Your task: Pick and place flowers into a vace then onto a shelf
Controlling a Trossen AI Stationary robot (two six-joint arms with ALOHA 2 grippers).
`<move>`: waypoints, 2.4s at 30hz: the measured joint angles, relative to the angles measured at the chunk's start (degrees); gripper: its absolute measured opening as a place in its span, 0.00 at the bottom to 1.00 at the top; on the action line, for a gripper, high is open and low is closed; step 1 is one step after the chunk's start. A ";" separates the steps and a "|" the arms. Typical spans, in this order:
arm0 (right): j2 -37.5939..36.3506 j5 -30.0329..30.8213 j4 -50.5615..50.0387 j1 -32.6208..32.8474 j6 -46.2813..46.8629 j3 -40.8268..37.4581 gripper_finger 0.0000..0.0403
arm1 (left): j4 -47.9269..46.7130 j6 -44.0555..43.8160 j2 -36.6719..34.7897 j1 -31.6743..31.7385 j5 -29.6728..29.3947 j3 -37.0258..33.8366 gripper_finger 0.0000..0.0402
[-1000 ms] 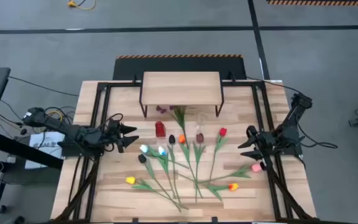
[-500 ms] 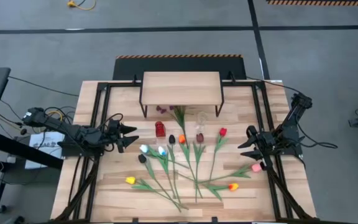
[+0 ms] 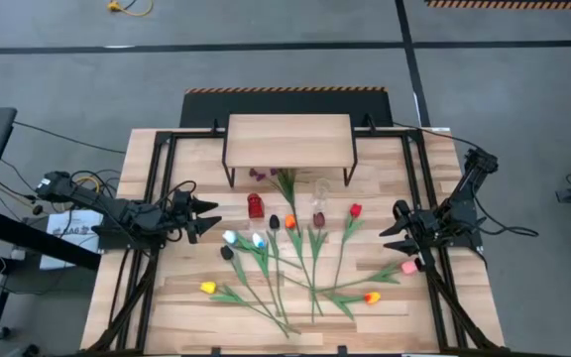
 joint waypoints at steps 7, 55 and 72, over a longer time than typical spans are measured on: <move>0.01 0.00 0.00 0.02 0.02 0.00 0.31 | 0.00 0.00 0.00 0.00 0.00 -0.01 0.75; 0.02 0.08 25.12 -3.21 3.12 0.00 0.31 | 0.00 -0.01 0.02 -0.01 0.00 -0.01 0.75; 5.02 11.14 15.84 -10.65 18.30 5.81 0.31 | 0.50 -0.03 0.00 0.00 -4.16 -0.06 0.75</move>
